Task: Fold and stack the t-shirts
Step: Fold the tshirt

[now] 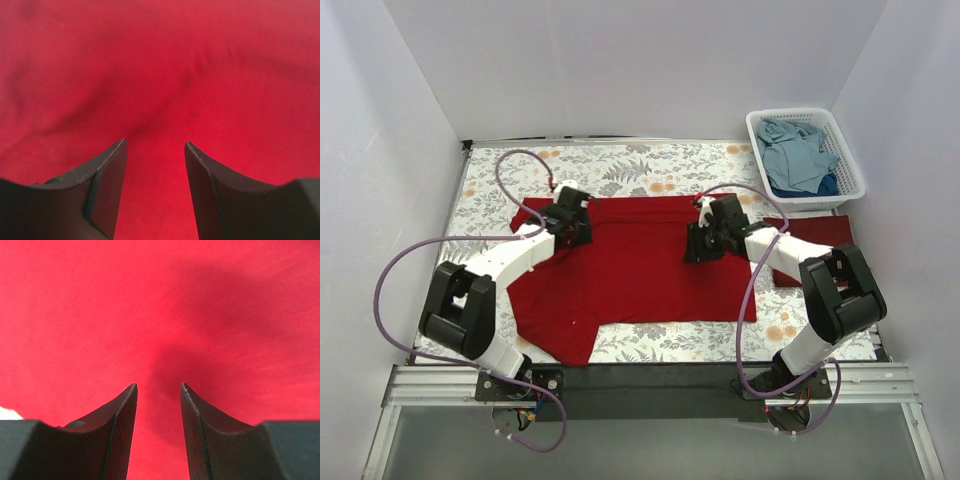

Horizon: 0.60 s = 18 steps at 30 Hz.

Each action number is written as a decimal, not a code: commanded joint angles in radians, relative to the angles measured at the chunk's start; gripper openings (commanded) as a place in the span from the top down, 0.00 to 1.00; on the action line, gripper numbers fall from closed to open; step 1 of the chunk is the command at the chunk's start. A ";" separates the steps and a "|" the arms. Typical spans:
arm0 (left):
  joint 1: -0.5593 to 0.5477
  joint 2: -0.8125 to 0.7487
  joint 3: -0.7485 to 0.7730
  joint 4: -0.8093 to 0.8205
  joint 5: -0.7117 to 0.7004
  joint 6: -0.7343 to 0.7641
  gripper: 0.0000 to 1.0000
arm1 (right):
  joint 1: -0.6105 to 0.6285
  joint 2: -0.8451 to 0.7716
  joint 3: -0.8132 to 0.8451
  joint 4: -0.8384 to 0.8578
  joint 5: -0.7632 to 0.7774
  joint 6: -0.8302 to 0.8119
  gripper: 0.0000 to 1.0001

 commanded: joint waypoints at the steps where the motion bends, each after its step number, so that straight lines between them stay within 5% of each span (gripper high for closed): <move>1: -0.096 0.027 -0.014 -0.041 -0.175 0.080 0.53 | 0.086 -0.069 -0.073 0.137 -0.045 0.060 0.54; 8: -0.148 0.152 0.025 -0.015 -0.350 0.148 0.53 | 0.134 -0.055 -0.142 0.322 -0.154 0.118 0.48; 12: -0.148 0.178 0.022 0.034 -0.373 0.171 0.53 | 0.136 -0.049 -0.177 0.369 -0.141 0.127 0.38; 18: -0.148 0.230 0.025 0.048 -0.401 0.185 0.55 | 0.137 -0.060 -0.199 0.385 -0.147 0.086 0.38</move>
